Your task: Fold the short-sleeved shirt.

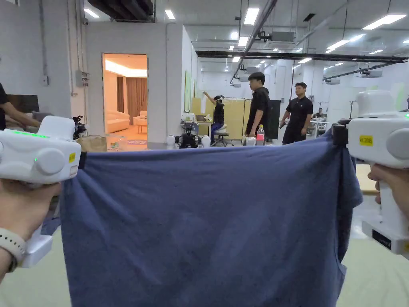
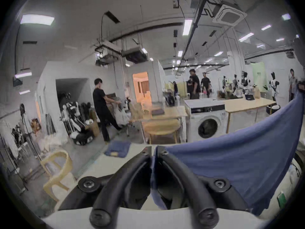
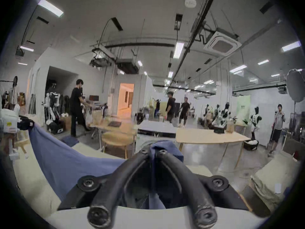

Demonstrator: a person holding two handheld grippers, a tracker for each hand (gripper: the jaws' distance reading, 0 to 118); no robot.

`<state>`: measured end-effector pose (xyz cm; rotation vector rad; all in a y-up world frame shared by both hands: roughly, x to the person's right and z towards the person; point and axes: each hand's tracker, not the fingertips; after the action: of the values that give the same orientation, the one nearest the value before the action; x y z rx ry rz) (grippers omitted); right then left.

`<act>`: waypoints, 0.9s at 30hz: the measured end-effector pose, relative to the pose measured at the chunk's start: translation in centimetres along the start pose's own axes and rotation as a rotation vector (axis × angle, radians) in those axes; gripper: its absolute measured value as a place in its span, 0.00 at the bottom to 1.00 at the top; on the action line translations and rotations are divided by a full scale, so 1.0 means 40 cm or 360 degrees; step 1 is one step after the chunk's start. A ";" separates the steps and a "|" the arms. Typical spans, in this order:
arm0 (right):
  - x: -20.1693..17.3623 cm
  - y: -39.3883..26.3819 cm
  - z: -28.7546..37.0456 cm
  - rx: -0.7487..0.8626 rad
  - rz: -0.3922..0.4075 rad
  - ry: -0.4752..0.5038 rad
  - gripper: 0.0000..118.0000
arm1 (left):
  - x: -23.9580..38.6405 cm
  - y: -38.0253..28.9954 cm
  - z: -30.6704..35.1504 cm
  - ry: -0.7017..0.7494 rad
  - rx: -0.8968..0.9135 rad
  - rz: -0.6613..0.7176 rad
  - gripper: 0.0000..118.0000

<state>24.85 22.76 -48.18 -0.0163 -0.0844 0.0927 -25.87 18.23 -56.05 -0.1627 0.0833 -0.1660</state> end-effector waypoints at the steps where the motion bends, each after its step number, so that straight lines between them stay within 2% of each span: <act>1: -0.005 0.029 -0.004 0.0037 0.0002 -0.0015 0.02 | -0.001 0.035 0.001 0.0014 0.0017 -0.0015 0.00; 5: -0.015 0.096 -0.023 0.0131 -0.0012 -0.0055 0.02 | -0.012 0.140 -0.003 0.0045 0.0093 -0.0003 0.00; 11: -0.015 0.086 -0.081 0.0134 -0.0046 -0.0073 0.02 | 0.001 0.138 -0.044 0.0088 0.0107 -0.0060 0.00; 14: -0.015 0.016 -0.118 0.0106 -0.0041 -0.0097 0.02 | 0.030 0.066 -0.087 0.0066 0.0056 -0.0060 0.00; 18: -0.007 -0.125 -0.179 -0.0061 -0.0093 -0.0110 0.02 | 0.075 -0.091 -0.137 0.0083 -0.0025 -0.0059 0.00; 20: -0.005 -0.197 -0.192 -0.0090 -0.0066 -0.0153 0.02 | 0.088 -0.155 -0.154 0.0081 -0.0082 -0.0018 0.00; 27: 0.023 -0.303 -0.083 -0.0113 -0.0038 -0.0104 0.02 | 0.082 -0.259 -0.066 -0.0073 -0.0185 0.0087 0.00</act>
<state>27.15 10.73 -51.19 -0.0834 -0.1533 0.0664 -24.53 7.16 -57.16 -0.2799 0.0517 -0.1026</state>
